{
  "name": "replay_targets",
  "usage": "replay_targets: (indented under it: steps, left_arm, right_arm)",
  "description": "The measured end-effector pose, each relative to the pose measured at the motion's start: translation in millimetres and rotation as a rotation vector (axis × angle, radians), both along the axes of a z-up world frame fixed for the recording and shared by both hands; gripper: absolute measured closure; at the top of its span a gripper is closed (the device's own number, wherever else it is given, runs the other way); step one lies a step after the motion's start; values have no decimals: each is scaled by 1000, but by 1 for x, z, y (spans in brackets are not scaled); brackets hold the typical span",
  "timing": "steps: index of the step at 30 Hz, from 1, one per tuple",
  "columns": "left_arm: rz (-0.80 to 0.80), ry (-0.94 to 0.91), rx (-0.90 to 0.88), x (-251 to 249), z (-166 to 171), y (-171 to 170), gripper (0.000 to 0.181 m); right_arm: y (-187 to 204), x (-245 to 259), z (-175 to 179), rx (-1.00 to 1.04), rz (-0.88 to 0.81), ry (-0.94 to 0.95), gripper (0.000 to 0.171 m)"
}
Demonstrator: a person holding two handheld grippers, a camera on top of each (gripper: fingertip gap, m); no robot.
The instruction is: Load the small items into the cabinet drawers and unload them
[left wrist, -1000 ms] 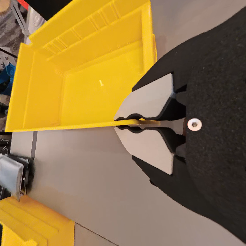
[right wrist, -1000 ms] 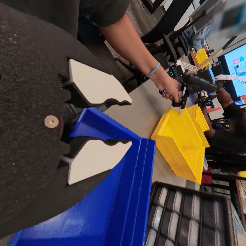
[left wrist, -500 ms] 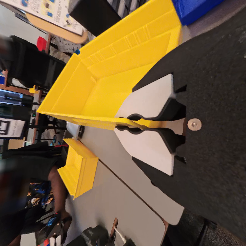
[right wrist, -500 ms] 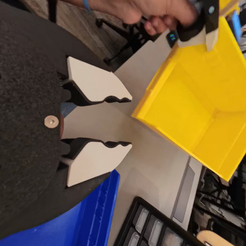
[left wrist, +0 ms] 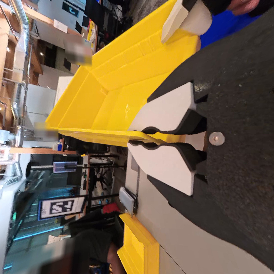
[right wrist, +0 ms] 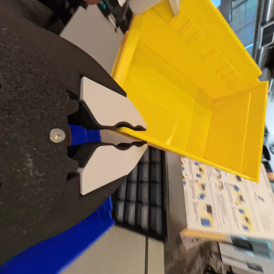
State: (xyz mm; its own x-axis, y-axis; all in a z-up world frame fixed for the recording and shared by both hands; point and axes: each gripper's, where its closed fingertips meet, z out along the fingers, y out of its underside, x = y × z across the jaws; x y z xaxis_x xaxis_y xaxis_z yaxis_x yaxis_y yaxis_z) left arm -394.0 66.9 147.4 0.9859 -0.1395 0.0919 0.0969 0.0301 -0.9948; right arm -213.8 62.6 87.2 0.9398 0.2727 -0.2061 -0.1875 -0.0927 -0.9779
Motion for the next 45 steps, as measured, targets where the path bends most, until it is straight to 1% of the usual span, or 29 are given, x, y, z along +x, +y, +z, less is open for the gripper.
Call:
replay_targets:
  steps: [2, 5, 7, 8, 10, 11, 13, 15, 17, 20, 23, 26, 27, 29, 30, 31, 33, 35, 36, 39, 41, 43, 45]
  left_arm:
    - [-46, 2, 41, 46, 16, 1, 177]
    - [-157, 48, 64, 142, 31, 6, 177]
    - [-227, 124, 54, 220, 27, 14, 178]
    - [-255, 169, 36, 260, 20, 20, 179]
    - [-321, 224, -52, 336, -6, 32, 178]
    - [-347, 251, -109, 369, -23, 38, 178]
    - [-380, 313, -221, 423, -61, 43, 176]
    - [-394, 355, -303, 457, -97, 38, 173]
    - [-381, 427, -354, 474, -132, 39, 171]
    - [-372, 499, -488, 476, -177, 60, 171]
    - [-351, 545, -575, 468, -201, 82, 172]
    - [-338, 602, -615, 462, -221, 95, 170]
    - [-354, 618, -660, 461, -232, 96, 168]
    - [-411, 658, -802, 460, -260, 90, 165]
    - [-445, 695, -875, 459, -273, 83, 160]
    - [-465, 723, -909, 459, -278, 78, 161]
    - [-496, 732, -877, 461, -274, 76, 152]
    - [-533, 732, -907, 457, -266, 68, 142]
    - [-558, 722, -885, 455, -254, 63, 137]
    - [-649, 694, -672, 432, -202, 46, 137]
    - [-728, 670, -603, 391, -180, 30, 127]
    - [-801, 626, -579, 332, -171, 20, 127]
    - [-839, 595, -528, 261, -170, 19, 126]
  right_arm:
    - [-6, 49, 16, 28, -84, -15, 160]
    - [-17, 150, 40, 61, -238, -30, 164]
    - [-21, 230, 44, 43, -372, -38, 167]
    - [-21, 270, 41, 12, -420, -37, 167]
    - [-17, 345, 25, -95, -481, -65, 167]
    - [-13, 377, 10, -164, -489, -89, 167]
    - [-3, 430, -28, -302, -471, -57, 167]
    - [6, 462, -68, -408, -433, 13, 167]
    - [19, 480, -101, -443, -402, -5, 167]
    - [41, 483, -135, -490, -342, -87, 167]
    - [62, 474, -168, -556, -303, -58, 167]
    - [80, 467, -200, -584, -280, -8, 167]
    - [84, 468, -208, -583, -291, -12, 167]
    - [90, 473, -211, -544, -330, -56, 166]
    - [91, 475, -210, -540, -342, -89, 167]
    - [91, 476, -211, -542, -356, -118, 166]
    - [92, 475, -215, -536, -365, -121, 166]
    - [93, 474, -221, -521, -368, -95, 166]
    - [93, 473, -221, -507, -363, -81, 166]
    - [90, 474, -217, -493, -380, -74, 163]
    - [81, 479, -201, -433, -404, -97, 143]
    - [63, 484, -174, -395, -417, -125, 139]
    - [39, 480, -134, -346, -407, -156, 138]
